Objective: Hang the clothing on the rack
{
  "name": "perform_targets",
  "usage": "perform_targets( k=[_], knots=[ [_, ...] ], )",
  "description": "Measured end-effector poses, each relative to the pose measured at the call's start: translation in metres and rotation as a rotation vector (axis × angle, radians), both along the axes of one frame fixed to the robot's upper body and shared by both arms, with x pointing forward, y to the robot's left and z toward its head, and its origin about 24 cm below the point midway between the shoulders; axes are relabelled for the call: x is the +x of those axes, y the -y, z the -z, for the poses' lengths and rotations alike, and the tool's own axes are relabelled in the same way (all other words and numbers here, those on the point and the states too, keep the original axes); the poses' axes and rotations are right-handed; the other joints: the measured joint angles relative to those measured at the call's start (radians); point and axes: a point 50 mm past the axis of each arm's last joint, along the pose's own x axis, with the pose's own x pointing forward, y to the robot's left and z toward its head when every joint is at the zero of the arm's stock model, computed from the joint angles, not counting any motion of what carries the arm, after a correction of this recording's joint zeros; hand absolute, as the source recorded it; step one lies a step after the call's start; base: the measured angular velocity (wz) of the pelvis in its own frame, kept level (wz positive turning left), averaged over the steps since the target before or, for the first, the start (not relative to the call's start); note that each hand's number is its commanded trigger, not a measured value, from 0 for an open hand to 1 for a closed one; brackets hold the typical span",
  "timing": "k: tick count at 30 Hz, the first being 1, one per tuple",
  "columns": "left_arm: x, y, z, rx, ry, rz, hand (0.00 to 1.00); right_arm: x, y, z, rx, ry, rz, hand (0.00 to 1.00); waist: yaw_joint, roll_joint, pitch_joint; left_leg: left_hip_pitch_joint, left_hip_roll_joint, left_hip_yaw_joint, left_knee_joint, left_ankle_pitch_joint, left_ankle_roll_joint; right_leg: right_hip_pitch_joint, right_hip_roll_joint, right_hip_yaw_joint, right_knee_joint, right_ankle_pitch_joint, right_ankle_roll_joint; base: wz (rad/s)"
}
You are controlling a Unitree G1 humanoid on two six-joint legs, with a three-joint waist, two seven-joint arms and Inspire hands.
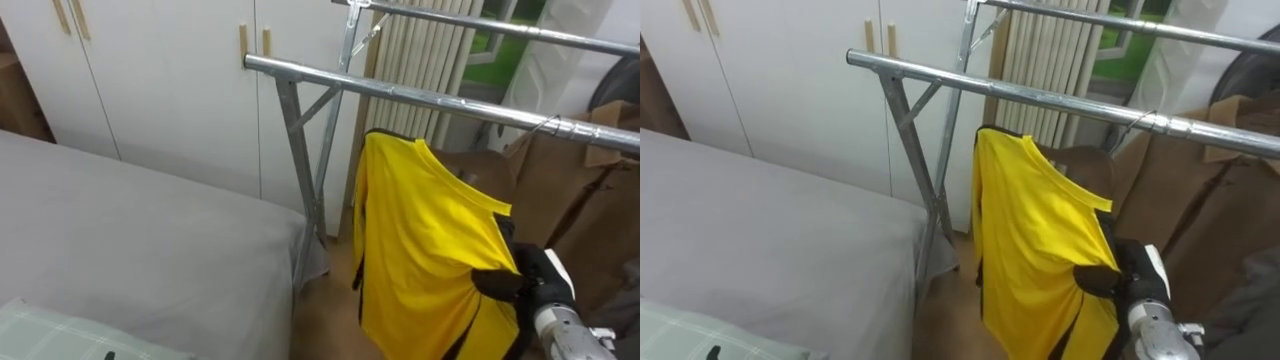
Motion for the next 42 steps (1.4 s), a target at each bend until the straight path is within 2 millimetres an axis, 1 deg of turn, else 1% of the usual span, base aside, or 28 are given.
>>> perform_targets(
  k=[3, 7, 10, 11, 12, 14, 17, 20, 23, 25, 27, 29, 30, 31, 34, 38, 39, 42],
  knots=[
    [-0.001, 0.0, 0.0, 0.001, -0.003, -0.001, 0.0, 0.0, -0.001, 0.0, 0.001, 0.001, -0.002, 0.0, 0.0, 0.0, 0.0, 0.0, 0.0, 0.001, 0.0, 0.0, 0.0, 0.0, 0.0, 0.001, -0.001, 0.0, 0.0, 0.0],
    [-0.005, 0.0, 0.002, 0.002, -0.013, -0.002, 0.0, -0.001, -0.004, 0.002, 0.012, 0.001, -0.01, 0.0, -0.003, -0.003, -0.0023, 0.002, 0.0, 0.004, 0.0, 0.0, 0.0, 0.002, 0.001, 0.002, -0.002, 0.0, 0.0, 0.0],
    [-0.009, -0.001, 0.004, 0.001, -0.026, -0.006, 0.0, -0.007, -0.004, 0.009, 0.015, -0.021, -0.012, 0.0, -0.004, -0.002, -0.0006, 0.011, 0.0, 0.005, -0.002, 0.0, 0.0, 0.011, 0.001, 0.001, -0.002, -0.001, 0.001, 0.0],
    [-0.012, -0.001, 0.005, 0.001, -0.035, -0.008, 0.0, -0.007, -0.004, 0.009, 0.016, -0.023, -0.014, 0.0, -0.005, -0.005, -0.0002, 0.016, -0.001, 0.005, -0.002, 0.0, 0.0, 0.018, 0.0, 0.002, -0.004, -0.002, 0.003, 0.04],
    [-0.014, -0.001, 0.005, 0.001, -0.038, -0.009, 0.0, -0.009, -0.003, 0.011, 0.016, -0.03, -0.013, 0.0, -0.005, -0.008, -0.0019, 0.016, -0.001, 0.005, -0.002, 0.0, 0.0, 0.02, 0.0, 0.002, -0.006, -0.002, 0.003, 0.07],
    [-0.017, -0.001, 0.007, 0.001, -0.048, -0.009, 0.0, -0.012, -0.003, 0.014, 0.017, -0.041, -0.012, 0.0, -0.005, -0.014, 0.0004, 0.017, -0.001, 0.004, -0.001, 0.0, 0.0, 0.023, 0.0, 0.0, -0.012, -0.002, 0.003, 0.05],
    [-0.021, -0.002, 0.009, 0.001, -0.067, -0.015, 0.0, -0.015, -0.001, 0.016, 0.001, -0.048, -0.002, 0.0, -0.005, -0.014, 0.001, 0.02, -0.001, 0.005, -0.001, 0.0, 0.0, 0.027, -0.001, -0.001, -0.013, -0.002, 0.003, 0.01],
    [-0.021, -0.003, 0.009, 0.004, -0.067, -0.018, 0.0, -0.016, -0.001, 0.017, -0.004, -0.045, 0.006, 0.0, -0.004, -0.013, 0.0015, 0.02, -0.001, 0.004, -0.001, -0.001, 0.0, 0.028, -0.001, 0.0, -0.014, -0.003, 0.004, 0.04],
    [-0.02, -0.003, 0.008, 0.006, -0.062, -0.016, 0.0, -0.016, -0.002, 0.017, 0.001, -0.032, 0.011, 0.0, -0.004, -0.01, 0.0018, 0.015, -0.001, 0.001, -0.001, -0.002, 0.0, 0.023, 0.0, 0.0, -0.014, -0.003, 0.004, 0.01],
    [-0.021, -0.003, 0.008, 0.017, -0.052, -0.027, 0.0, -0.016, -0.003, 0.017, 0.007, -0.019, 0.015, 0.0, -0.005, -0.005, 0.0028, 0.012, -0.002, 0.001, 0.0, -0.003, 0.0, 0.023, -0.001, -0.003, -0.014, -0.003, 0.004, 0.0],
    [-0.02, -0.003, 0.007, 0.024, -0.04, -0.036, 0.0, -0.017, -0.006, 0.017, 0.018, -0.007, 0.017, 0.0, -0.008, 0.001, 0.0004, 0.01, -0.003, 0.001, 0.0, -0.003, 0.001, 0.023, -0.001, -0.004, -0.013, -0.003, 0.005, 0.02],
    [-0.019, -0.003, 0.006, 0.024, -0.035, -0.037, 0.0, -0.017, -0.01, 0.018, 0.033, 0.007, 0.016, 0.0, -0.018, 0.01, -0.0052, 0.008, -0.004, -0.001, 0.0, -0.003, 0.001, 0.024, -0.003, -0.015, -0.014, -0.003, 0.005, 0.07],
    [-0.019, -0.003, 0.006, 0.025, -0.035, -0.038, 0.0, -0.017, -0.014, 0.019, 0.045, 0.015, 0.01, 0.0, -0.029, 0.017, -0.009, 0.009, -0.004, -0.001, 0.0, -0.003, 0.001, 0.027, -0.004, -0.018, -0.015, -0.004, 0.005, 0.08],
    [-0.019, -0.003, 0.006, 0.026, -0.033, -0.037, 0.0, -0.018, -0.017, 0.021, 0.062, 0.018, 0.007, 0.0, -0.036, 0.023, -0.0099, 0.015, -0.005, 0.0, 0.0, -0.003, 0.001, 0.034, -0.004, -0.019, -0.017, -0.004, 0.006, 0.07],
    [-0.02, -0.003, 0.006, 0.032, -0.037, -0.031, 0.0, -0.023, -0.019, 0.023, 0.071, 0.025, -0.009, 0.0, -0.053, 0.031, -0.0155, 0.02, -0.006, 0.003, 0.0, -0.003, 0.001, 0.043, -0.006, -0.019, -0.017, -0.007, 0.011, 0.08],
    [-0.022, -0.004, 0.006, 0.04, -0.043, -0.025, 0.0, -0.033, -0.016, 0.028, 0.07, 0.018, -0.008, 0.0, -0.056, 0.032, -0.0157, 0.037, -0.008, 0.013, 0.001, -0.003, 0.001, 0.056, -0.009, -0.016, -0.014, -0.012, 0.017, -0.01],
    [-0.022, -0.004, 0.006, 0.044, -0.043, -0.021, 0.0, -0.034, -0.014, 0.029, 0.069, 0.016, -0.004, 0.0, -0.056, 0.033, -0.0159, 0.041, -0.009, 0.026, 0.001, -0.003, 0.001, 0.058, -0.011, -0.015, -0.015, -0.012, 0.016, -0.07],
    [-0.022, -0.003, 0.006, 0.041, -0.042, -0.021, 0.0, -0.04, -0.011, 0.032, 0.063, 0.007, 0.01, 0.0, -0.076, 0.036, -0.0178, 0.05, -0.012, 0.026, 0.001, -0.009, 0.008, 0.069, -0.014, -0.016, -0.016, -0.017, 0.02, 0.05]
  ],
)
